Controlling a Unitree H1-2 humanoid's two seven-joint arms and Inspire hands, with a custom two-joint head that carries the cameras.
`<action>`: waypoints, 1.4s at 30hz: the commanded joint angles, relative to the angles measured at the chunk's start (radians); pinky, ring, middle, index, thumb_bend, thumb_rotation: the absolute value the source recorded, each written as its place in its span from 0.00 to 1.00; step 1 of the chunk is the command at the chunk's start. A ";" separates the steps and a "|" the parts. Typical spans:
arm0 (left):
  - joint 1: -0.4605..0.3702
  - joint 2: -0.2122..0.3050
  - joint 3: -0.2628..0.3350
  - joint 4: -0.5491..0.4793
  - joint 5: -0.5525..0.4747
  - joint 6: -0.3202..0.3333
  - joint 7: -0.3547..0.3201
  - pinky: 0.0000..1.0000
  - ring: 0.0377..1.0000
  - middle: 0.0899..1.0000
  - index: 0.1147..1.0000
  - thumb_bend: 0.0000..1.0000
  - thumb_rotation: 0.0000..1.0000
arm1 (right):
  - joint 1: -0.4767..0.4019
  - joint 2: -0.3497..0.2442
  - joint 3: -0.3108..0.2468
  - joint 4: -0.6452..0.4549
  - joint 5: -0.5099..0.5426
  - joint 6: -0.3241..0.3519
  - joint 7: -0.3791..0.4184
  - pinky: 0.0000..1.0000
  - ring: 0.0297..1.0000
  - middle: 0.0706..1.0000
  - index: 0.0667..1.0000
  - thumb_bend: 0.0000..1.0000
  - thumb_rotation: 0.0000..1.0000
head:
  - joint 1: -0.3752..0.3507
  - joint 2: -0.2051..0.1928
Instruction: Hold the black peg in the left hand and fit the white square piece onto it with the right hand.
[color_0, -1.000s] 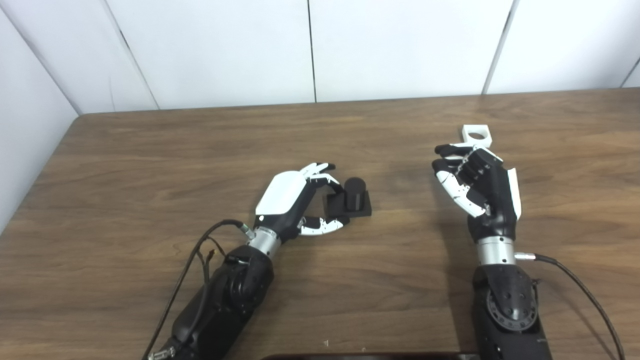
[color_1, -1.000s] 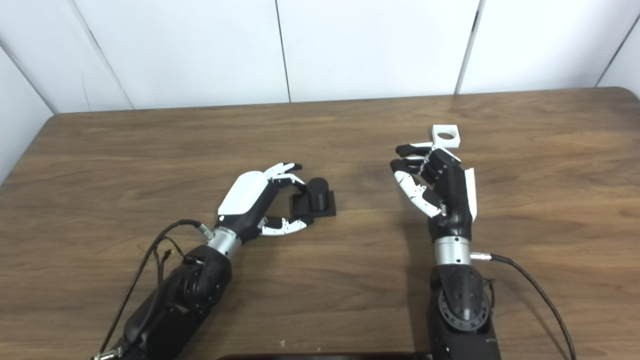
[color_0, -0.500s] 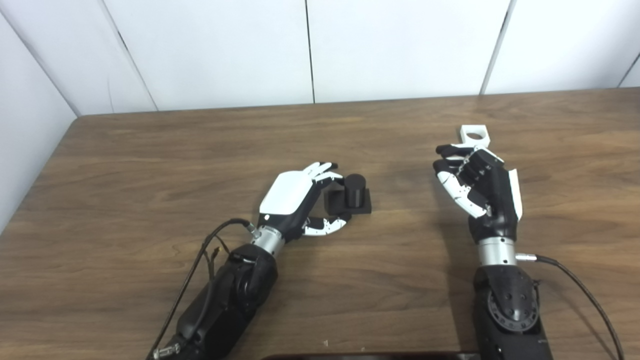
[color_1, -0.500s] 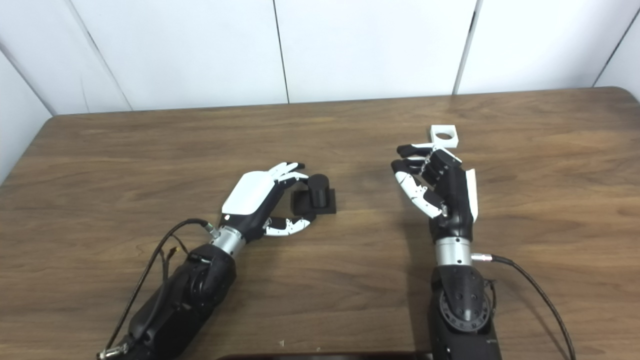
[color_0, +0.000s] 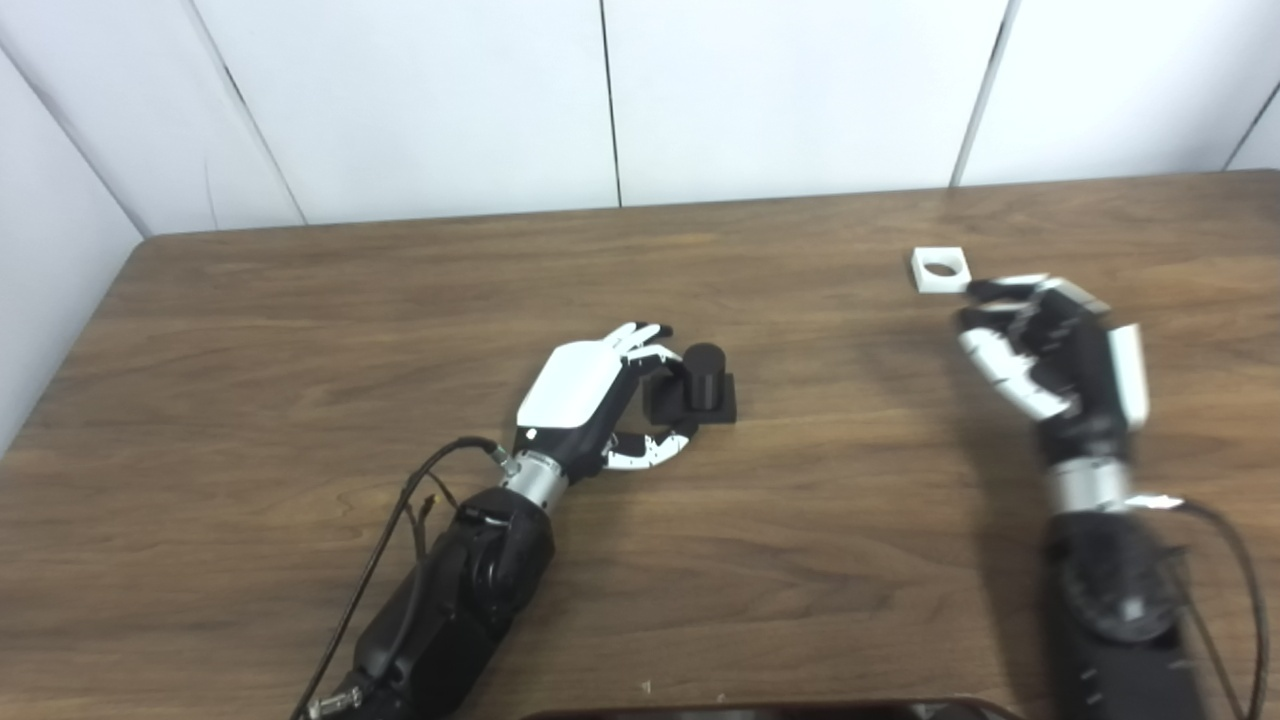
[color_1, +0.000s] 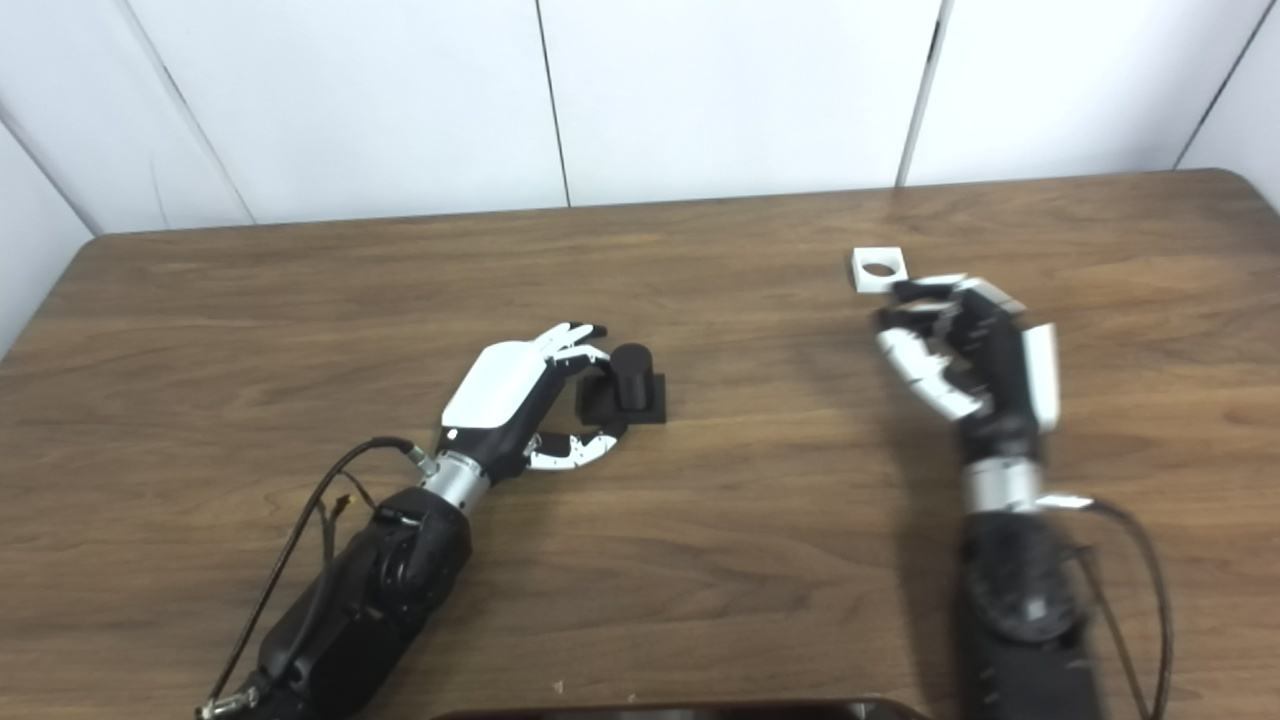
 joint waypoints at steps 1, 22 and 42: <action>0.047 0.007 -0.023 0.065 -0.002 0.036 -0.085 0.85 0.93 0.90 0.60 0.71 0.28 | -0.074 -0.021 0.006 -0.041 -0.007 -0.007 0.010 0.41 0.48 0.58 0.46 0.49 0.16 | -0.008 -0.002; 0.054 0.018 0.001 0.086 -0.016 0.004 -0.058 0.82 0.91 0.88 0.57 0.72 0.23 | -0.168 -0.204 0.065 0.058 -0.162 0.019 0.085 0.49 0.58 0.62 0.46 0.50 0.16 | -0.078 -0.038; 0.050 0.019 0.004 0.106 -0.017 -0.014 -0.042 0.83 0.91 0.87 0.57 0.73 0.23 | -0.301 -0.406 0.197 0.149 -0.221 0.212 0.341 0.79 0.87 0.87 0.81 0.72 0.36 | -0.072 -0.060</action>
